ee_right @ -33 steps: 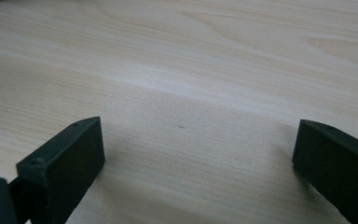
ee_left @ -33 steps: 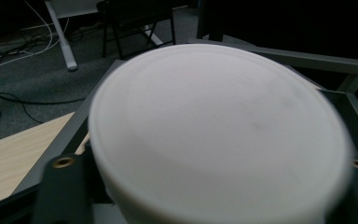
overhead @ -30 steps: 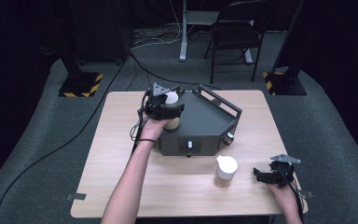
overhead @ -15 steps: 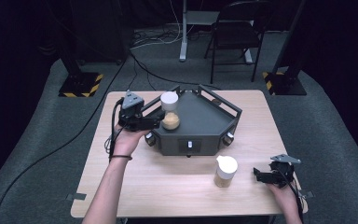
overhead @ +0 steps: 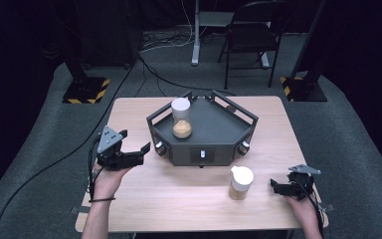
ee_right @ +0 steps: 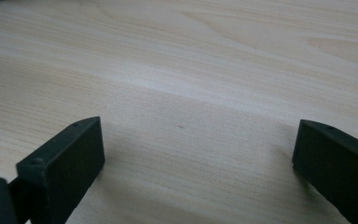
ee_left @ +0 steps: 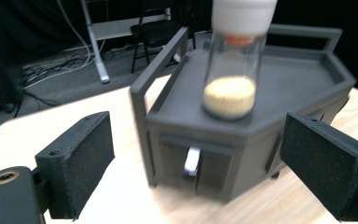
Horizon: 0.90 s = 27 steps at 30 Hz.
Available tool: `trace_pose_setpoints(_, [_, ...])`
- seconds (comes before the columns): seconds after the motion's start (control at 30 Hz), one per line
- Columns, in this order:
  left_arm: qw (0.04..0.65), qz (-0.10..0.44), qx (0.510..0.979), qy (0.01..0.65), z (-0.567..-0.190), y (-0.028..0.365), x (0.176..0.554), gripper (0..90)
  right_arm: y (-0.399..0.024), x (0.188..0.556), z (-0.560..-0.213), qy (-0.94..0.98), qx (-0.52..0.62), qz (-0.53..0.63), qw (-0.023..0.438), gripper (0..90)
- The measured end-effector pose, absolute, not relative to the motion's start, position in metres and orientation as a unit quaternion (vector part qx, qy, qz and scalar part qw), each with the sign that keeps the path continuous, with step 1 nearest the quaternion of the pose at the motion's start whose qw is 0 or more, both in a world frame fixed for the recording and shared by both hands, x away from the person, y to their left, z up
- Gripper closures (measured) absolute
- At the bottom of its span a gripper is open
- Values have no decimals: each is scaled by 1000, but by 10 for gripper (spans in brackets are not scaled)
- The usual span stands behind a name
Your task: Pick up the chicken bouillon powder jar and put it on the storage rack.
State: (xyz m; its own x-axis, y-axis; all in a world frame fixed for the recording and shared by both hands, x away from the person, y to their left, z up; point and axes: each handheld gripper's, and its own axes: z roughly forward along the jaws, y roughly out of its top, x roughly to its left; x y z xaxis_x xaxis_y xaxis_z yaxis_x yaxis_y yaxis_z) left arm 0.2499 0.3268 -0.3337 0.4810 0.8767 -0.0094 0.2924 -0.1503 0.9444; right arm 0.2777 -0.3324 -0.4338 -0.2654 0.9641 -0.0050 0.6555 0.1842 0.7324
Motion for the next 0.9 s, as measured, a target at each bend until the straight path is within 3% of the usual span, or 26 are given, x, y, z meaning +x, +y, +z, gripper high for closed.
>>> trace_pose_setpoints(0.43, [477, 286, 694, 458, -385, 346, 226, 56, -332, 278, -434, 730, 555, 316, 244, 12])
trace_pose_setpoints(0.9, [410, 259, 723, 491, -431, 340, 251, 48, -332, 278, -434, 730, 555, 316, 244, 12])
